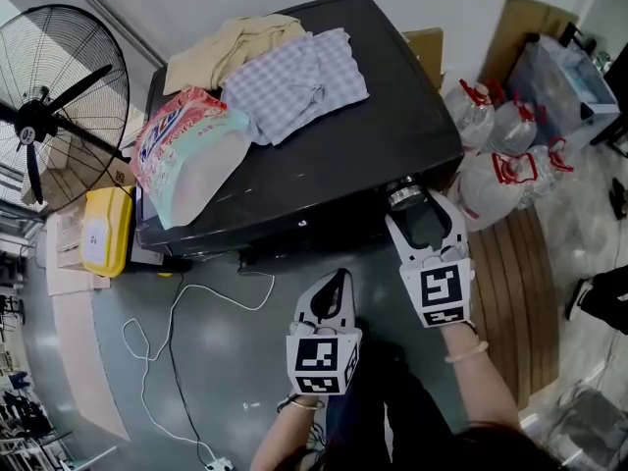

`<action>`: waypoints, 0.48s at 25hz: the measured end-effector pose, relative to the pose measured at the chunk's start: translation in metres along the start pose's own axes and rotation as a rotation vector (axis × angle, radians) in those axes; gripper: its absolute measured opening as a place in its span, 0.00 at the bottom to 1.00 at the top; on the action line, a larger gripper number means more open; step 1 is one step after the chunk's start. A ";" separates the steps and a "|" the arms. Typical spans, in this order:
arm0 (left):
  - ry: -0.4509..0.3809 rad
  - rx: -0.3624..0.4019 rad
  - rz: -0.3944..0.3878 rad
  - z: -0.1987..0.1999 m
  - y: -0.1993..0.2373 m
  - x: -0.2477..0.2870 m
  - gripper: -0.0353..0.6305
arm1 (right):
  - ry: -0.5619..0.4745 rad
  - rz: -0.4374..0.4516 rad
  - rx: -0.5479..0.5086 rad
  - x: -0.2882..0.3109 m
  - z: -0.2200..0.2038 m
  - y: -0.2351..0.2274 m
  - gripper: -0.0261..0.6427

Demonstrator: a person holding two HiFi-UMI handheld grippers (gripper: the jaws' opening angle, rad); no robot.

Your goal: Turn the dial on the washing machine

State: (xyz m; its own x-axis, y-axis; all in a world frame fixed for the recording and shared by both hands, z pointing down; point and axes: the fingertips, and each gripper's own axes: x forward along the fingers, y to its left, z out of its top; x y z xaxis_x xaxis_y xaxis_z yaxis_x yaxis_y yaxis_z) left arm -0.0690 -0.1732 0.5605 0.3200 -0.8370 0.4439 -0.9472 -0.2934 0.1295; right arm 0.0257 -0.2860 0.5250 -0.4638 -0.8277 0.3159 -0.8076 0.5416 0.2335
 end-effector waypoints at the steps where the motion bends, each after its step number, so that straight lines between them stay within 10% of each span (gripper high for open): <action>1: 0.002 -0.001 0.000 0.000 0.001 0.000 0.08 | 0.000 -0.008 0.000 0.001 0.000 -0.001 0.47; 12: 0.008 -0.007 0.003 -0.001 0.006 0.003 0.08 | -0.048 -0.038 0.248 -0.001 -0.005 -0.006 0.47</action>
State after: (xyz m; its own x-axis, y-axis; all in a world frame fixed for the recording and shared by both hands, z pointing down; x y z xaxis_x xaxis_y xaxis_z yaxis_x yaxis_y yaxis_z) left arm -0.0733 -0.1765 0.5637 0.3175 -0.8339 0.4514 -0.9481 -0.2882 0.1343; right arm 0.0323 -0.2879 0.5281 -0.4437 -0.8559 0.2658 -0.8866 0.4625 0.0094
